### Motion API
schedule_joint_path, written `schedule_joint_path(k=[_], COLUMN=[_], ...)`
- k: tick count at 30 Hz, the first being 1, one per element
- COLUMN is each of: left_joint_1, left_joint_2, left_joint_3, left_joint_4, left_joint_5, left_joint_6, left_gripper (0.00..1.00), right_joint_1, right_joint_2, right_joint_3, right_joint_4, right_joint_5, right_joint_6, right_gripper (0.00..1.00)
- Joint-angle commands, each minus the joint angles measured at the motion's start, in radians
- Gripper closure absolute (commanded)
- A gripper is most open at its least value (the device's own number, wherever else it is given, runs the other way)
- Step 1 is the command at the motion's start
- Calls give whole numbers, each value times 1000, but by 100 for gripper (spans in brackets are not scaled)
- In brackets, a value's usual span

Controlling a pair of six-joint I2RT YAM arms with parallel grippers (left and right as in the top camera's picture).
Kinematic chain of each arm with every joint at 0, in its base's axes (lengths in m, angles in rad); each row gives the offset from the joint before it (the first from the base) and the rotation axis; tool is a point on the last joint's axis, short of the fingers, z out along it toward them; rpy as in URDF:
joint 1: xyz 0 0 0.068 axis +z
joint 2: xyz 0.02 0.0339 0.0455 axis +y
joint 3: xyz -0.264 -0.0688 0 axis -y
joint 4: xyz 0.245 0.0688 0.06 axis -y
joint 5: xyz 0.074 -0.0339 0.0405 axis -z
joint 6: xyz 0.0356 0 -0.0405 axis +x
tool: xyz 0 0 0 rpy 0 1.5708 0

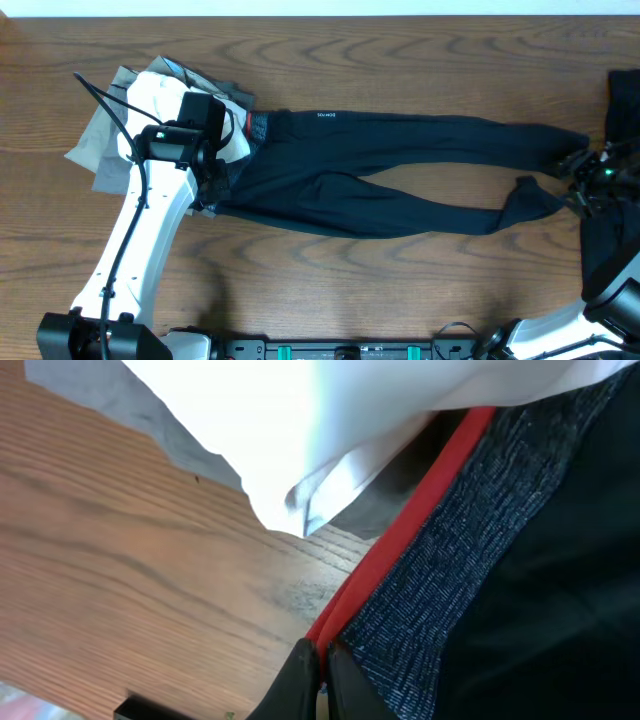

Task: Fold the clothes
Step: 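Pull the leg ends rightward with the right gripper to stretch the leggings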

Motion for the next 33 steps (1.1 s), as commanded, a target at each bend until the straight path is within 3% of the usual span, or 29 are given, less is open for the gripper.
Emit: schedule_joint_path(k=[1, 5, 9, 10, 14, 17, 19, 22, 23, 24, 25, 26, 30, 33], left_joint_1=[4, 4, 4, 4, 4, 4, 4, 4, 4, 4, 4, 4, 4, 4], left_joint_2=[1, 1, 1, 1, 1, 1, 1, 1, 1, 1, 1, 1, 1, 1], left_joint_3=[12, 12, 12, 12, 12, 12, 12, 12, 12, 12, 12, 12, 12, 12], left_joint_4=[5, 8, 8, 9, 6, 5, 5, 5, 5, 6, 6, 9, 20, 20], left_joint_5=[-25, 0, 0, 0, 0, 0, 0, 0, 0, 0, 0, 0, 0, 0], left_joint_6=[-9, -9, -9, -9, -9, -9, -9, -9, -9, -9, -9, -9, -9, -9], left_gripper=[94, 94, 94, 94, 94, 94, 94, 94, 94, 94, 94, 94, 94, 94], right_joint_1=[80, 165, 233, 240, 241, 222, 199, 156, 145, 137, 133, 133, 151, 165], right_joint_2=[4, 5, 14, 17, 23, 23, 23, 23, 23, 23, 23, 23, 23, 23], right_joint_3=[-15, -35, -67, -70, -72, -69, -64, -51, -51, -51, -53, -55, -81, -111], right_joint_4=[-1, -1, 63, 73, 73, 75, 74, 74, 73, 66, 58, 51, 73, 110], right_joint_5=[64, 256, 335, 353, 377, 376, 376, 329, 294, 256, 237, 233, 234, 235], right_joint_6=[-25, 77, 136, 160, 183, 183, 182, 150, 127, 110, 107, 107, 108, 117], right_gripper=[25, 19, 26, 31, 73, 92, 99, 97, 81, 57, 46, 41, 39, 48])
